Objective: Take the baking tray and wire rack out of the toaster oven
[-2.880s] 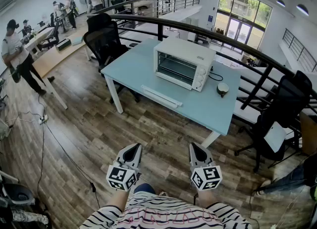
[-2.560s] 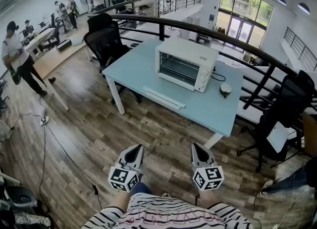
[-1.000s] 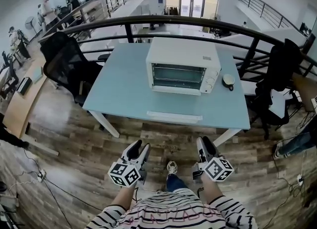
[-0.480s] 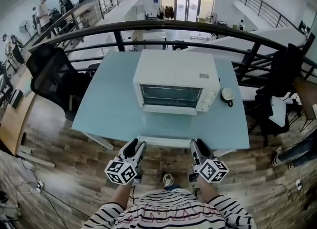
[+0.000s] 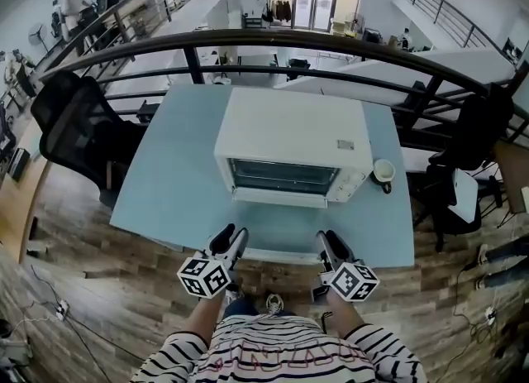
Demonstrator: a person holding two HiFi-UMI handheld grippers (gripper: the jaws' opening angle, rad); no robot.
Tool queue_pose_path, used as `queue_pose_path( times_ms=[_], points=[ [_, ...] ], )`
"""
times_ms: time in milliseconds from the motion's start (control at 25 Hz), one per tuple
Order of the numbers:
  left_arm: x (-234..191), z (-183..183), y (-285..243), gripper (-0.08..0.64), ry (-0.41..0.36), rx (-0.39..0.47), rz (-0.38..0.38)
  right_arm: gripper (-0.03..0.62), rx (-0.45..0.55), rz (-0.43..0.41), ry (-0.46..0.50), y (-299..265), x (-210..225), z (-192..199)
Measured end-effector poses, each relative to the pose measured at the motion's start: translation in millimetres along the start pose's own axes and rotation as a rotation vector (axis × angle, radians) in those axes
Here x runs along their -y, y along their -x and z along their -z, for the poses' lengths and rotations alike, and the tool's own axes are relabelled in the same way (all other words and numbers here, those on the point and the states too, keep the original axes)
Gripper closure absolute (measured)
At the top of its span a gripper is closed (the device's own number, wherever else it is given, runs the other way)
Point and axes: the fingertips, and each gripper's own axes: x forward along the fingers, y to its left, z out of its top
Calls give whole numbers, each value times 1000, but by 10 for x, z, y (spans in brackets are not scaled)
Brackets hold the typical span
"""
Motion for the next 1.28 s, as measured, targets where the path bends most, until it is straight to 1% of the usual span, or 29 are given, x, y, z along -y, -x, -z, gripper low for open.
queue_pose_path(
  times_ms=[200,520,680,760,920,1120,1280],
  points=[
    [-201,-111,-384,410,82,-23,31,436,16,55,-34,-299,130,-84],
    [-531,-179,-982,410,200,-91,87,436,71,153,-97,-786,316,-156],
    [-641,-145,-1272,407,211,-128,97,436,97,190,-155,-1015,471,-177],
    [-705,-120,-1393,405,242,-142,91,436,103,200,-196,-1134,534,-172],
    [-857,-87,-1573,399,352,-148,60,437,111,207,-299,-1375,634,-149],
    [-1023,-83,-1738,394,471,-129,22,439,176,239,-396,-1601,829,-227],
    [-1126,-101,-1858,394,567,-95,-15,442,225,261,-485,-1720,986,-262]
  ],
)
